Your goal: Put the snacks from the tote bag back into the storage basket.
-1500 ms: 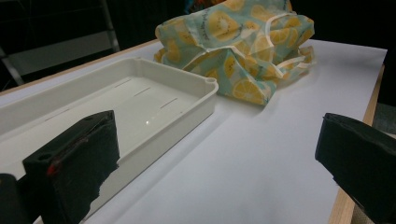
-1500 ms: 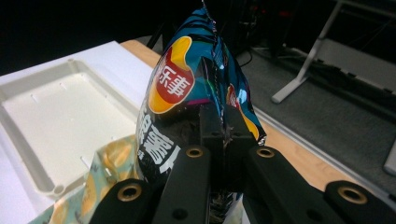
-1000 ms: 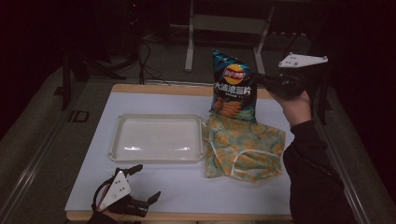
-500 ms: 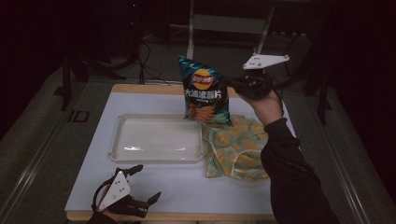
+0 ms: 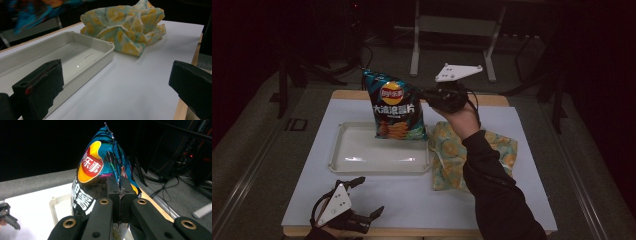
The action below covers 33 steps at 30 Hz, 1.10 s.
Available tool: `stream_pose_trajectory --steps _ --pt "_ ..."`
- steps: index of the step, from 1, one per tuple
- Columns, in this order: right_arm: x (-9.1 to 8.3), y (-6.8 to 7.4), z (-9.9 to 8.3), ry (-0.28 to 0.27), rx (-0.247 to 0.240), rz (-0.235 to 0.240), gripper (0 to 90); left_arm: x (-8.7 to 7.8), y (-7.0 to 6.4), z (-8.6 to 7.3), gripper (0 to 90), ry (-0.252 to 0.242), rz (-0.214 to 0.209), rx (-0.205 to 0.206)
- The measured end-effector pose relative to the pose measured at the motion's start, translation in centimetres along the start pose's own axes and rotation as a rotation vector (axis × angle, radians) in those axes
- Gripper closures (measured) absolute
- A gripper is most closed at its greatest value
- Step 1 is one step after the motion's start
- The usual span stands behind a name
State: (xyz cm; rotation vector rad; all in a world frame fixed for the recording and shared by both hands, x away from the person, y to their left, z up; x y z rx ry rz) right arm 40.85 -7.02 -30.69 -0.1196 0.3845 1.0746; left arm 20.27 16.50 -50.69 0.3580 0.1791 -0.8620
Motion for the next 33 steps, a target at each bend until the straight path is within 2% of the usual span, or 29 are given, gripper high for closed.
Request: stream_pose_trajectory --steps 5,17,22,26,29,33 --pt "2.1 1.0 -1.1 -0.003 0.013 0.038 90.0 -0.1 0.0 0.0 0.1 -0.002 0.001 0.003" --pt "7.2 2.3 -5.3 0.068 0.030 0.093 90.0 -0.1 -0.1 0.1 0.1 -0.005 -0.007 0.007" --pt "8.4 1.9 -7.1 0.106 0.052 0.113 90.0 -0.1 -0.1 0.1 0.1 -0.006 -0.010 0.008" --pt "8.7 1.2 -8.2 0.122 0.076 0.132 90.0 -0.1 -0.1 0.1 0.1 -0.008 -0.012 0.009" --pt "8.8 0.6 -9.0 0.147 0.086 0.123 90.0 -0.1 -0.1 0.1 0.1 -0.007 -0.011 0.009" --pt "9.0 -0.6 -10.4 0.173 0.124 0.101 90.0 0.0 -0.1 0.1 0.1 -0.004 -0.012 0.008"
Point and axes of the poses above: each handheld gripper's, and its own axes: x roughly forward along the jaws, z roughly out of its top, y roughly to its left, the point moved 3 cm from there along x, roughly forward along the jaws, and after that the axes turned 10 degrees about x, right-handed, at the moved point
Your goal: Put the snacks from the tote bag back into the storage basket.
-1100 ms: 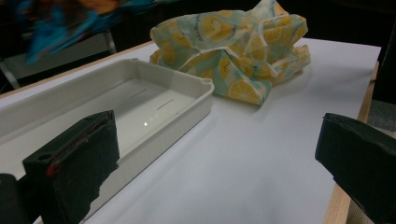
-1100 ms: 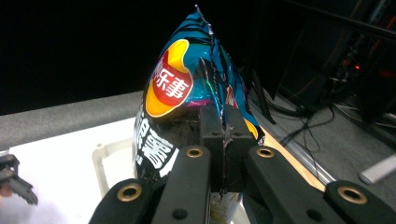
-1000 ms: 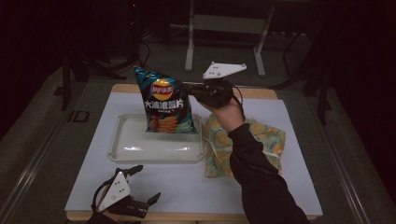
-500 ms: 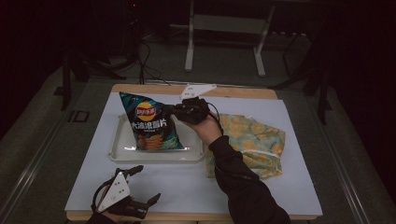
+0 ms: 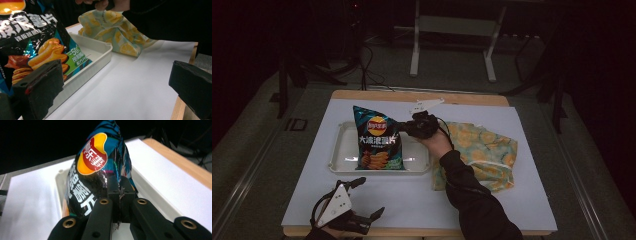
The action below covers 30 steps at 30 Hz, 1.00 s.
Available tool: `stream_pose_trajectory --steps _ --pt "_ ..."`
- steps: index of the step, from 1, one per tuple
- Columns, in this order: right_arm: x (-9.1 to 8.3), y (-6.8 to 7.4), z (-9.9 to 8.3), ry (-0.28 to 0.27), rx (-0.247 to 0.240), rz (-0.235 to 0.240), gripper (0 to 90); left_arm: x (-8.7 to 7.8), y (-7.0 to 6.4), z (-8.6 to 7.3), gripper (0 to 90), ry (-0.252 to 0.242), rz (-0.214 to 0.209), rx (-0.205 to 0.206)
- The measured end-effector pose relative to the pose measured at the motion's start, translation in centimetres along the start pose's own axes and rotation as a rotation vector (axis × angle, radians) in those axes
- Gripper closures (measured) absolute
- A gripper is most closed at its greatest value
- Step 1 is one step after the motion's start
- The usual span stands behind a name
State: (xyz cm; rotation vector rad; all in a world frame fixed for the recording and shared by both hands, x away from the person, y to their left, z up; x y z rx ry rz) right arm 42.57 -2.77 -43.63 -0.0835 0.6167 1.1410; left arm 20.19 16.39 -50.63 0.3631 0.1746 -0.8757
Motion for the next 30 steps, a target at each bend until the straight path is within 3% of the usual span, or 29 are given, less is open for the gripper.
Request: stream_pose_trajectory --steps 8,12,19,23,30 --pt "1.3 -2.2 -1.3 0.038 0.074 -0.096 89.7 -0.1 0.0 0.0 0.1 -0.001 -0.004 0.002" --pt "1.9 -2.9 -1.3 0.055 0.074 -0.140 87.3 -0.1 -0.1 0.0 0.2 0.000 -0.006 0.002" --pt "2.0 -3.2 -0.8 0.079 0.085 -0.205 58.0 0.0 -0.1 0.0 0.1 0.001 -0.008 0.000" --pt "1.1 -3.3 -0.2 0.061 0.086 -0.230 47.8 0.0 0.0 0.0 0.1 0.001 -0.007 -0.002" --pt "-0.7 -2.6 0.3 0.036 0.063 -0.196 34.5 0.0 0.0 0.0 0.1 0.003 -0.004 0.000"
Point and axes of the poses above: each handheld gripper's, and its own axes: x roughly forward along the jaws, z roughly out of its top, y roughly to its left, the point moved 3 cm from there along x, roughly forward along the jaws, and after that the axes turned 10 degrees about x, right-handed, at the moved point
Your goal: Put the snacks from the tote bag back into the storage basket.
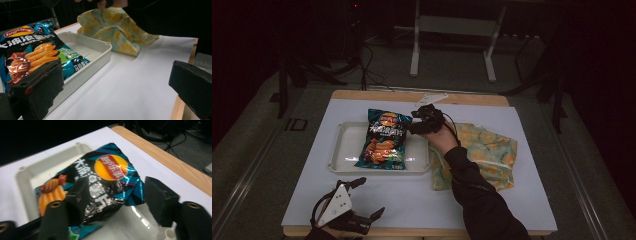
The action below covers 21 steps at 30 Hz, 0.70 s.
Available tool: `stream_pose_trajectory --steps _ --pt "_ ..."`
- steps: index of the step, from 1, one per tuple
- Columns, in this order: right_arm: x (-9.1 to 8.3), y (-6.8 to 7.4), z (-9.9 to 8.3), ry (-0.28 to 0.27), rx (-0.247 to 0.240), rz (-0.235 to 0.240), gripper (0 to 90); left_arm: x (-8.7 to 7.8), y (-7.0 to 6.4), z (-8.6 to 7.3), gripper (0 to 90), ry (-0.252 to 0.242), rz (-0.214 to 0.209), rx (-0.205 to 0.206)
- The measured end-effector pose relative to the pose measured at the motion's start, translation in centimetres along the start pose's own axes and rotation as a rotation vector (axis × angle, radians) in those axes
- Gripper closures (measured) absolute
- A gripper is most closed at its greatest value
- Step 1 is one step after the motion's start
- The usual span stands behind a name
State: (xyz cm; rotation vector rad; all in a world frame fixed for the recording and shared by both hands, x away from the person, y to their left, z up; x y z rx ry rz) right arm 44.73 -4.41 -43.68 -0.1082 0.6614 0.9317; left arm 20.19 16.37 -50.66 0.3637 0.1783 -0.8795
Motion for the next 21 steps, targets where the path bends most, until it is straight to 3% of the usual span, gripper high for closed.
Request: stream_pose_trajectory --steps 2,5,8,14,21 --pt "-0.6 0.2 0.0 -0.013 -0.010 0.009 28.5 0.0 0.0 0.0 0.1 0.000 0.001 -0.002" --pt "-1.6 0.3 0.1 -0.030 0.014 0.058 18.7 0.0 0.0 0.0 0.1 0.001 0.002 -0.001" --pt "-2.6 0.4 -0.1 -0.043 0.019 0.079 14.1 0.0 0.0 0.0 0.1 0.001 0.002 0.001" --pt "-4.6 0.2 -0.8 -0.063 -0.029 0.028 16.1 0.0 -0.1 0.0 0.1 0.004 0.000 0.002" --pt "-7.1 -0.9 -1.7 -0.082 -0.031 0.010 14.3 0.1 -0.1 -0.1 0.1 0.010 -0.002 0.003"
Point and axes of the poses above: each handheld gripper's, and its own axes: x roughly forward along the jaws, z roughly out of its top, y roughly to its left, the point moved 3 cm from there along x, roughly forward along the jaws, and after that the axes turned 10 degrees about x, right-handed, at the moved point
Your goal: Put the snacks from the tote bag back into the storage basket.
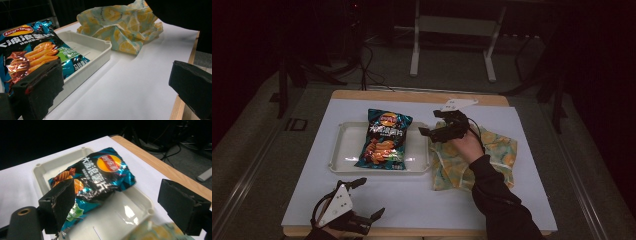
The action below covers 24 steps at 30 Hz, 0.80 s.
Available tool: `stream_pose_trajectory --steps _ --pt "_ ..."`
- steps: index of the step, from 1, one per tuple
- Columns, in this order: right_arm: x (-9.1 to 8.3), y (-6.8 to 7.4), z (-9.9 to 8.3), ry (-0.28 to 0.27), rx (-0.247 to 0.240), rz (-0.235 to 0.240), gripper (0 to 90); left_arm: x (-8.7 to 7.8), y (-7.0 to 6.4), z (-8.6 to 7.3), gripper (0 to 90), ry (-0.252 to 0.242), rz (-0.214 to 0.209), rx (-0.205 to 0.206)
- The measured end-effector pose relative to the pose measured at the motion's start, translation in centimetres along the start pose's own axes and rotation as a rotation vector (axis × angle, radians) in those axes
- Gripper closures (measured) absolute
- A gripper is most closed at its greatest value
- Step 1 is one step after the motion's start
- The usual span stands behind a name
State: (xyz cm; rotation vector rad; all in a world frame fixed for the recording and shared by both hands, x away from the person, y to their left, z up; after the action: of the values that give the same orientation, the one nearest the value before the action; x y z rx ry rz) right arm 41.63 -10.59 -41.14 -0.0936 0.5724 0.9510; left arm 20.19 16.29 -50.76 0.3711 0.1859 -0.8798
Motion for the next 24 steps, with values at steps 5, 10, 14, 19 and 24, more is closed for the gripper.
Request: stream_pose_trajectory --steps 5,10,14,19,24 --pt "-1.5 -0.8 -0.9 -0.005 0.011 -0.020 14.6 0.0 0.0 0.0 0.1 -0.001 0.001 0.000" --pt "-2.9 -1.3 -2.1 -0.009 0.022 -0.025 14.9 0.0 0.0 -0.1 0.1 0.005 -0.002 0.003" --pt "-3.9 -1.4 -2.7 -0.017 0.026 -0.027 15.0 0.0 0.0 -0.1 0.1 0.004 0.000 0.000" --pt "-6.1 -1.7 -3.8 -0.042 0.036 -0.060 15.1 0.0 0.0 -0.1 0.1 0.003 -0.001 -0.002" --pt "-7.8 -2.1 -4.9 -0.056 0.039 -0.086 15.1 0.0 0.0 -0.1 0.1 0.004 0.000 -0.003"
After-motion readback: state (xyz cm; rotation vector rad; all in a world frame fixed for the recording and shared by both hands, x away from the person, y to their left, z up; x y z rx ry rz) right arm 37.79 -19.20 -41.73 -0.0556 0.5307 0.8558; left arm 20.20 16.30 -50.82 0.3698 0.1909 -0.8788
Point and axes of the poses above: each handheld gripper's, and its own axes: x roughly forward along the jaws, z roughly out of its top, y roughly to its left, the point moved 3 cm from there along x, roughly forward along the jaws, and after that the axes turned 10 degrees about x, right-handed, at the moved point
